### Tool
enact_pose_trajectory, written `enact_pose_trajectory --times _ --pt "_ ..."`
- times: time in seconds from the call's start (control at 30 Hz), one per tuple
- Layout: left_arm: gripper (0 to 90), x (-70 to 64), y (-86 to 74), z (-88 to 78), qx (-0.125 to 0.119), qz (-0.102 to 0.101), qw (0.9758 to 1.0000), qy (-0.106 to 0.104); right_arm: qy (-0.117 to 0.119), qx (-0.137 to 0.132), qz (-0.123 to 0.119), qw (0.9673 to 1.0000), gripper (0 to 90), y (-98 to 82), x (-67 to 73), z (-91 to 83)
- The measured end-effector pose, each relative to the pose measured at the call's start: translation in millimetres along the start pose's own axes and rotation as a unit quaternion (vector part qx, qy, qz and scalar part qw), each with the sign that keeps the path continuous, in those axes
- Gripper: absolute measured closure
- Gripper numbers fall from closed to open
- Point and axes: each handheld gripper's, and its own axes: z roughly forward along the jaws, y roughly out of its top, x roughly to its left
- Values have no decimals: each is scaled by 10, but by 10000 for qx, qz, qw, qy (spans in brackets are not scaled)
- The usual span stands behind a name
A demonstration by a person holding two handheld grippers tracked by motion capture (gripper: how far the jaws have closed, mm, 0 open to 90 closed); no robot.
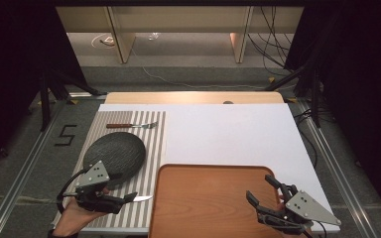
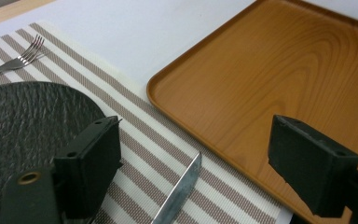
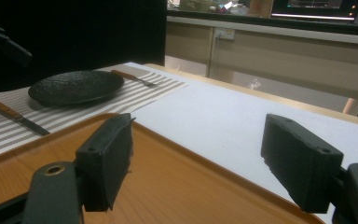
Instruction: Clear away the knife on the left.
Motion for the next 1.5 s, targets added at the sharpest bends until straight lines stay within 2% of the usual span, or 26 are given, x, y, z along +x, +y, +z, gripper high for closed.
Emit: enact_pose_trajectory --times 0.37,0.5,0.87,1.17,1.33,1.5 --pt "184 58 -50 -9 389 4 9992 10 0 0 1 10000 261 0 0 -1" --pt "182 81 -79 -16 582 34 9982 147 -10 -5 -8 10000 262 0 -2 -2" --pt "207 164 -176 -20 863 -12 9962 68 -18 -2 -4 10000 261 1 -3 -2" --pt "225 238 -251 -49 1203 -110 9926 96 -16 5 -1 10000 262 2 -4 -2" --pt "241 253 -290 -18 1436 -121 9894 159 -8 -9 -11 10000 262 2 -3 0" --pt "254 264 -317 24 1621 -125 9866 113 -12 4 -3 10000 262 3 -5 -4"
